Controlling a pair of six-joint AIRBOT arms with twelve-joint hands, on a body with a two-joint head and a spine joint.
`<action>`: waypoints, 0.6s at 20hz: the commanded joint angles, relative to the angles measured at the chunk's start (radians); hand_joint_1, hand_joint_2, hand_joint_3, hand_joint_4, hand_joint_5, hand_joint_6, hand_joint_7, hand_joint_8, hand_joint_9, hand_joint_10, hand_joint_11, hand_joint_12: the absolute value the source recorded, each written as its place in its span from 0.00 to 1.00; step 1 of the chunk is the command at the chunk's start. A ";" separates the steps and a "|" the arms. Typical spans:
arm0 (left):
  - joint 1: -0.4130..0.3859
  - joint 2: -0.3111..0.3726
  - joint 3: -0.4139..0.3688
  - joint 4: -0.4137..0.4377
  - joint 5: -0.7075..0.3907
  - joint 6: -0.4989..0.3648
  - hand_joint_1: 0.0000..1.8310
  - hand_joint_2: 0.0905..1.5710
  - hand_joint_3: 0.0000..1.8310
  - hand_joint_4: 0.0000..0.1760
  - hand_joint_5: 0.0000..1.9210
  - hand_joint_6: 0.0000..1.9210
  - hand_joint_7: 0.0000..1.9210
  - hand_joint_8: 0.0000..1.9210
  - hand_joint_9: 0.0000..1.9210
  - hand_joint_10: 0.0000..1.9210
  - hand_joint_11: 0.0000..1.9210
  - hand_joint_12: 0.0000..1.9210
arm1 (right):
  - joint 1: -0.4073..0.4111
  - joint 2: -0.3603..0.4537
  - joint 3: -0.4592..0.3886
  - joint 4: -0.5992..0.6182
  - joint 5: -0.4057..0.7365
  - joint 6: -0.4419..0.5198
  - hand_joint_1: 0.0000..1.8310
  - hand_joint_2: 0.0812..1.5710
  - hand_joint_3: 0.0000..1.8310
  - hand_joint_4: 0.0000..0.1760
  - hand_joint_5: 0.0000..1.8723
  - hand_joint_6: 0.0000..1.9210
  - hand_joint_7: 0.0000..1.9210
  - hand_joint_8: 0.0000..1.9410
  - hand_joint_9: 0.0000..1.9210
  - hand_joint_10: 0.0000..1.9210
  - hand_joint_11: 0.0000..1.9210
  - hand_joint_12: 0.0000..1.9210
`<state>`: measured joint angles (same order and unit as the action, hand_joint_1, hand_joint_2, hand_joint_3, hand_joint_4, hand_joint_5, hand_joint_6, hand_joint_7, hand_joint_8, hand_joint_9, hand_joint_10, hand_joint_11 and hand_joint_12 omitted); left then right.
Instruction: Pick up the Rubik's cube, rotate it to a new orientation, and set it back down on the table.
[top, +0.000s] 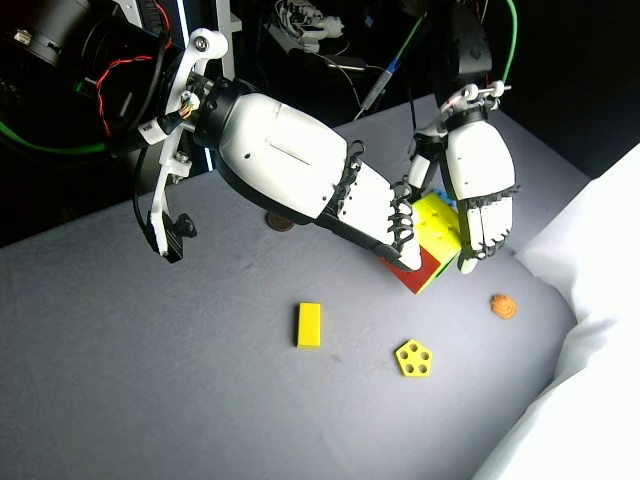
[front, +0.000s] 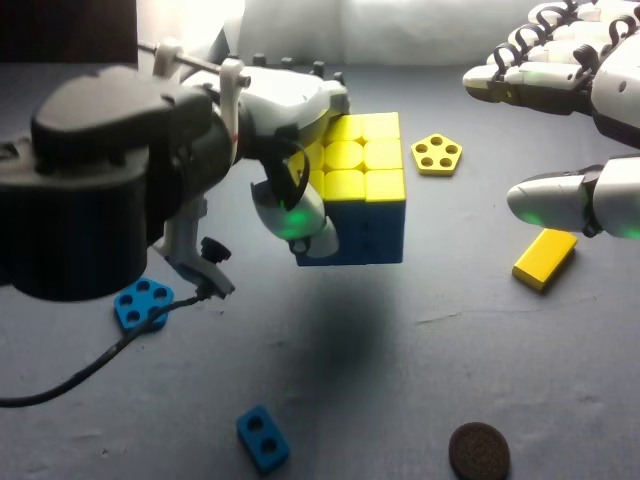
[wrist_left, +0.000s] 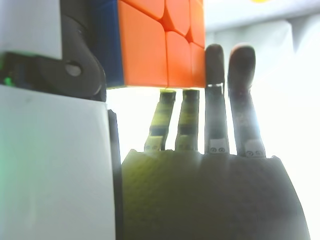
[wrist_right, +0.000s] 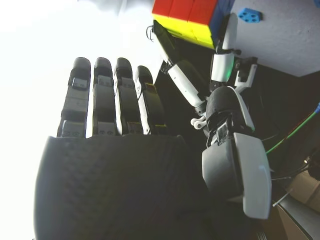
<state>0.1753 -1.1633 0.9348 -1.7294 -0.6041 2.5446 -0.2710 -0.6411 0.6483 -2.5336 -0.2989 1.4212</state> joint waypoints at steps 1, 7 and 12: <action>-0.029 0.015 -0.006 0.033 -0.009 0.027 0.59 0.85 0.00 0.00 0.28 0.82 0.31 0.87 0.18 0.77 0.11 0.91 | 0.017 0.006 -0.004 -0.028 -0.095 0.010 0.02 0.79 0.00 0.00 0.06 0.00 0.07 0.00 0.04 0.00 0.00 0.03; -0.092 0.041 -0.055 -0.023 -0.010 0.086 0.69 0.72 0.00 0.00 0.15 0.72 0.14 0.77 0.13 0.81 0.10 0.93 | 0.038 0.008 -0.003 -0.028 -0.163 0.030 0.02 0.78 0.00 0.00 0.13 0.01 0.23 0.02 0.20 0.08 0.00 0.58; -0.126 0.044 -0.068 -0.059 -0.011 0.143 0.67 0.73 0.00 0.00 0.22 0.65 0.14 0.76 0.14 0.80 0.11 0.91 | 0.050 0.023 -0.003 -0.357 -0.204 0.320 0.04 0.78 0.00 0.00 0.11 0.00 0.29 0.74 0.24 0.97 0.20 1.00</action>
<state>0.0666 -1.1294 0.8707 -1.8465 -0.6266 2.6919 -0.2390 -0.6235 0.6472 -2.8651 -0.3931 1.7294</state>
